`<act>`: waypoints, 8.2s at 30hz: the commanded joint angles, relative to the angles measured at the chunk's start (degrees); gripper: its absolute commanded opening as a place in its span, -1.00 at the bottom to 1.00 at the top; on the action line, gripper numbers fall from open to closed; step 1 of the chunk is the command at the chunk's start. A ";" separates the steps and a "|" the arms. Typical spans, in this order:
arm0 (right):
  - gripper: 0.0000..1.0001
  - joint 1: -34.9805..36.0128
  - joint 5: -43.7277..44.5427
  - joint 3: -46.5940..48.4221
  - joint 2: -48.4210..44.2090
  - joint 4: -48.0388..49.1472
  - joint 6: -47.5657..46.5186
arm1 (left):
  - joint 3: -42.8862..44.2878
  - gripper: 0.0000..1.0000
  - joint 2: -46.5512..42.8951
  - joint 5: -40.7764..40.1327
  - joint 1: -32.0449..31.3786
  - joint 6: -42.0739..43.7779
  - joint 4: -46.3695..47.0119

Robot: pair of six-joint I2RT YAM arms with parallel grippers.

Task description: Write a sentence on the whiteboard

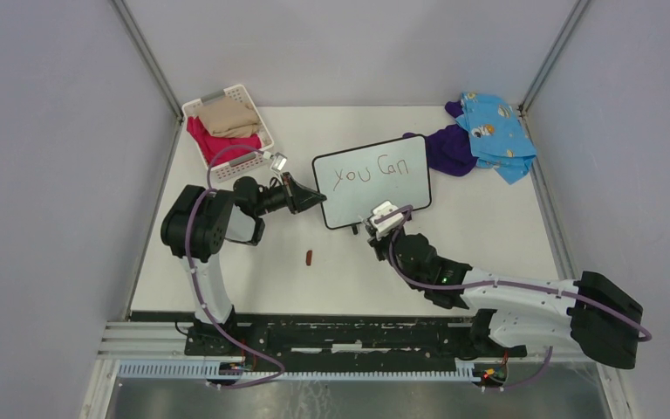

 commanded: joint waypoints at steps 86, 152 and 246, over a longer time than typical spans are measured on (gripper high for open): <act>-1.00 -9.14 -3.13 2.60 13.55 6.86 8.10 | 0.51 -0.76 1.14 -0.42 -0.93 2.71 -5.91; -1.00 -11.57 -4.35 8.90 14.81 4.77 4.53 | 0.71 -0.76 1.02 -0.48 -1.37 3.50 -7.35; -1.00 -14.24 -10.41 5.05 13.32 5.12 6.88 | 0.94 -0.76 1.01 -0.52 -1.54 4.90 -9.59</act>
